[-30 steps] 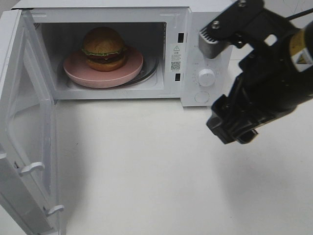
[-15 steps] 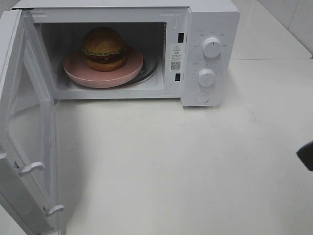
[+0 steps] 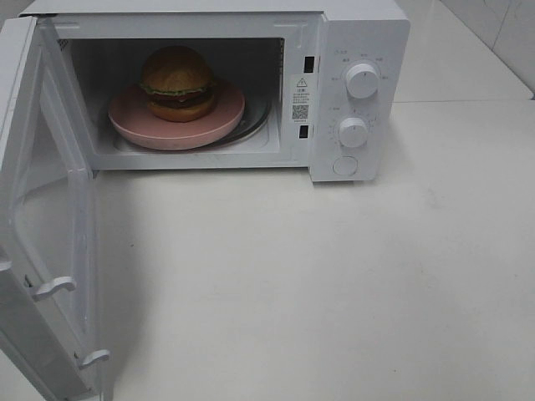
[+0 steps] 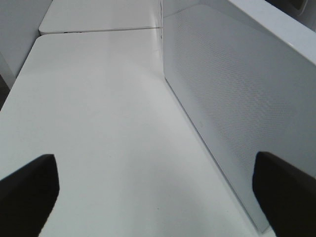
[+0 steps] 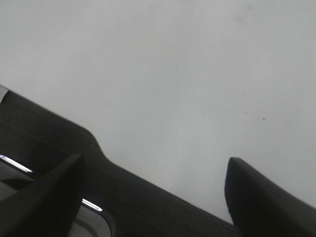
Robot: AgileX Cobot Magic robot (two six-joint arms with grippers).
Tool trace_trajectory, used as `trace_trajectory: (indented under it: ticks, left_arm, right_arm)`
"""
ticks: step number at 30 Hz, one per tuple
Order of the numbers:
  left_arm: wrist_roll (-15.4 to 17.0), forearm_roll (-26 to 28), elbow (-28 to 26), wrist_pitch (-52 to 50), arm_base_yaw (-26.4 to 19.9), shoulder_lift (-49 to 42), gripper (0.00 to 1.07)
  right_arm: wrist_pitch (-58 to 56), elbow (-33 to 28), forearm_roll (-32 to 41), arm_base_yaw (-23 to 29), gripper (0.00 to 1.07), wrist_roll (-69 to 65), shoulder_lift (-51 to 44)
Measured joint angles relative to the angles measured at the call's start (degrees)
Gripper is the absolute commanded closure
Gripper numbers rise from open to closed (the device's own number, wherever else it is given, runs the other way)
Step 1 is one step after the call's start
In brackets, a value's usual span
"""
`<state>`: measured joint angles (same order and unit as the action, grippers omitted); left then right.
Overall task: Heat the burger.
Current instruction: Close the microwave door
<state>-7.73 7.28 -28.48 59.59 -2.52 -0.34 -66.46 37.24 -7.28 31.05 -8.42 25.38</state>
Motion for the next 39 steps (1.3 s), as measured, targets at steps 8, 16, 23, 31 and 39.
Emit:
trace_trajectory:
  ticks: [8,16,23,31,39]
  left_arm:
    - [0.0,0.0,0.0,0.0,0.0,0.0,0.07]
    - [0.0,0.0,0.0,0.0,0.0,0.0,0.07]
    - [0.0,0.0,0.0,0.0,0.0,0.0,0.07]
    - [0.0,0.0,0.0,0.0,0.0,0.0,0.07]
    - [0.0,0.0,0.0,0.0,0.0,0.0,0.07]
  right_arm:
    - [0.6,-4.3,0.1,-10.3,0.31,1.7,-9.3]
    - [5.2,-6.8,2.6,-16.4,0.31,1.7,-17.8]
    - [6.6,-7.7,4.8,-20.5,0.31,2.3,-24.0]
    - [6.7,-7.8,4.7,-23.2,0.32,2.3,-25.6]
    - [6.7,-7.8,4.7,-23.2,0.32,2.3,-25.6]
